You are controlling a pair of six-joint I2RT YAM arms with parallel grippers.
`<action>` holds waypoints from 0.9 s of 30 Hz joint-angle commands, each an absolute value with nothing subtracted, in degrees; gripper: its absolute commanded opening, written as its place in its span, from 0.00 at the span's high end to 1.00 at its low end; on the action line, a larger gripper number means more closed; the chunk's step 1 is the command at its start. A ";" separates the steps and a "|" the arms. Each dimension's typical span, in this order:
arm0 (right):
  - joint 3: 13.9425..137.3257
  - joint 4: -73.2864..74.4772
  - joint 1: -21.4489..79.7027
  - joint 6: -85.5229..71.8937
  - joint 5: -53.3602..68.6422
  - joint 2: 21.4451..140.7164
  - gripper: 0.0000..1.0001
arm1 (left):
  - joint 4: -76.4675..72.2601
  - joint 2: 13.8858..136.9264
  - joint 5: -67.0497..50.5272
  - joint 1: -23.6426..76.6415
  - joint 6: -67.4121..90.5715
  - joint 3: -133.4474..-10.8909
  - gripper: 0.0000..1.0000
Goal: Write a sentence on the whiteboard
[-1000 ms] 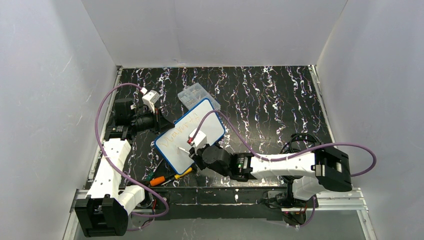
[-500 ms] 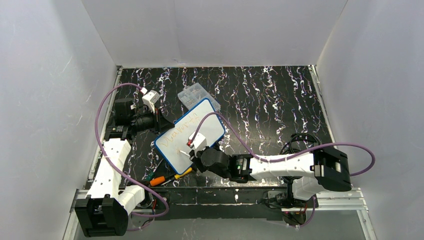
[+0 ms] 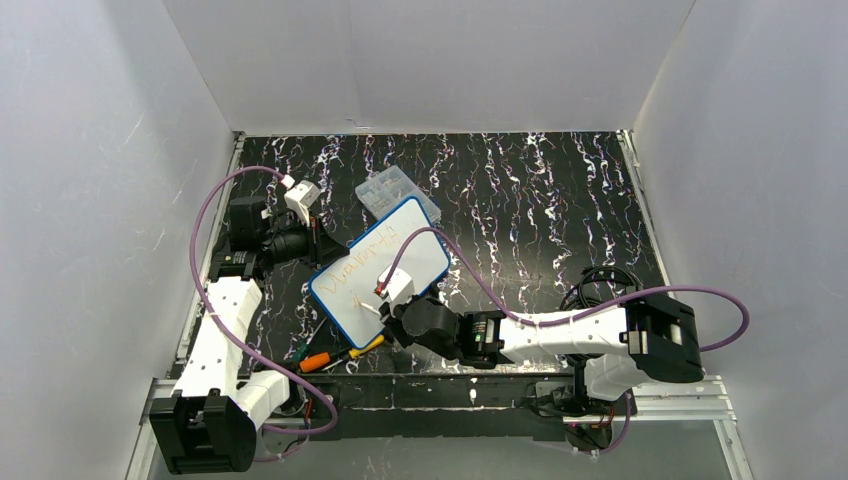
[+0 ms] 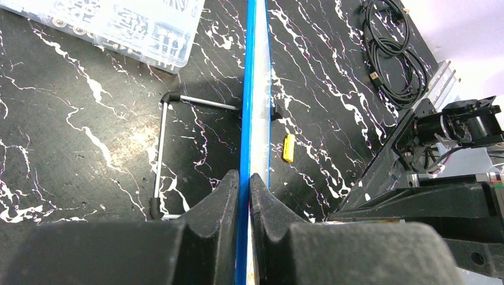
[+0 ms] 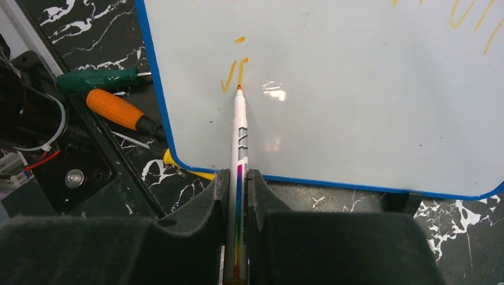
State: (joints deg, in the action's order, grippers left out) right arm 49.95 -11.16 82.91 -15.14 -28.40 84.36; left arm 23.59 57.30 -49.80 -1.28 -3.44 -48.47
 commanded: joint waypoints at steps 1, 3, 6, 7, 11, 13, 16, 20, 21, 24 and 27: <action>51.29 -16.92 82.88 -13.32 -31.85 83.32 0.99 | 25.22 55.90 -51.76 -0.87 -3.81 -48.16 1.00; 51.62 -17.22 82.88 -12.81 -32.11 83.39 0.99 | 25.22 55.92 -51.77 -0.87 -3.82 -48.15 1.00; 51.87 -16.85 82.88 -12.78 -33.19 83.73 0.99 | 25.22 55.90 -51.76 -0.87 -3.85 -48.12 1.00; 51.86 -16.60 82.88 -12.97 -33.67 83.82 0.99 | 25.22 55.83 -51.69 -0.86 -3.83 -48.16 1.00; 51.94 -15.56 82.88 -13.53 -35.22 84.17 0.99 | 25.22 55.81 -51.68 -0.85 -3.85 -48.16 1.00; 52.09 -14.64 82.87 -13.84 -35.58 84.36 0.99 | 25.22 55.81 -51.68 -0.88 -3.83 -48.16 1.00; 51.88 -13.76 82.88 -14.34 -35.73 84.34 0.99 | 25.22 55.81 -51.68 -0.85 -3.86 -48.16 1.00; 51.39 -12.44 82.88 -15.28 -34.81 84.37 0.99 | 25.22 55.72 -51.68 -0.87 -3.81 -48.16 1.00; 51.15 -11.98 82.88 -15.68 -34.32 84.37 0.99 | 25.22 55.72 -51.68 -0.88 -3.88 -48.15 1.00; 50.04 -11.07 82.88 -17.27 -33.15 84.17 0.99 | 25.22 55.72 -51.76 -0.88 -3.84 -48.16 1.00; 48.92 -10.65 82.84 -18.65 -32.49 83.75 0.99 | 25.22 55.64 -51.77 -0.87 -3.87 -48.16 1.00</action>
